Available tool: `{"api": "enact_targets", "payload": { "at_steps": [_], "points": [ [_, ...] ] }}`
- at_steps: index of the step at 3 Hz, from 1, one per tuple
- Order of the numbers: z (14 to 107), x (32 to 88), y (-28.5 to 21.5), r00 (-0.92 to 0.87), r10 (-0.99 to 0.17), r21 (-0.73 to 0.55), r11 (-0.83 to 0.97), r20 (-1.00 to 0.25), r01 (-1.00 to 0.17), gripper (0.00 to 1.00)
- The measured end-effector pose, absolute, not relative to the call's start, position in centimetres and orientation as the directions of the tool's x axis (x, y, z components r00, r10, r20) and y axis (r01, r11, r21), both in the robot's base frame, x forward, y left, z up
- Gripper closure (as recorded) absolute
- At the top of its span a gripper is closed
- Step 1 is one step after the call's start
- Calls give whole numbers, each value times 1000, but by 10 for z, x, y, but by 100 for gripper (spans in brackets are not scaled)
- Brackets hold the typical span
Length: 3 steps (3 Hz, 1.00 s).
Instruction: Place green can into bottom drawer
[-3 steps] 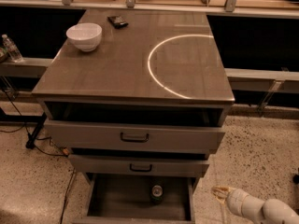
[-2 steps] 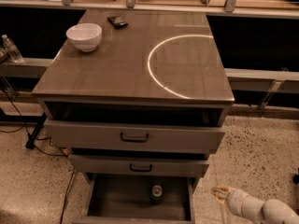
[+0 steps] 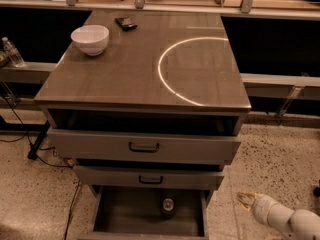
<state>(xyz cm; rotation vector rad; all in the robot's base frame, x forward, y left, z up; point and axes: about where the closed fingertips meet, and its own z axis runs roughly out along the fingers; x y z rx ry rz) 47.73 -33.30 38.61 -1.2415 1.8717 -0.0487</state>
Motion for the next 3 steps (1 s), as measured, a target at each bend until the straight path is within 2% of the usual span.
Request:
{"api": "enact_targets", "payload": {
  "at_steps": [2,3],
  "points": [
    [521,506,-368,-52,-918,-752,354,-393,-556,100],
    [564,507,-371,-36,-938,-808,315,-344,-498,100]
  ]
}}
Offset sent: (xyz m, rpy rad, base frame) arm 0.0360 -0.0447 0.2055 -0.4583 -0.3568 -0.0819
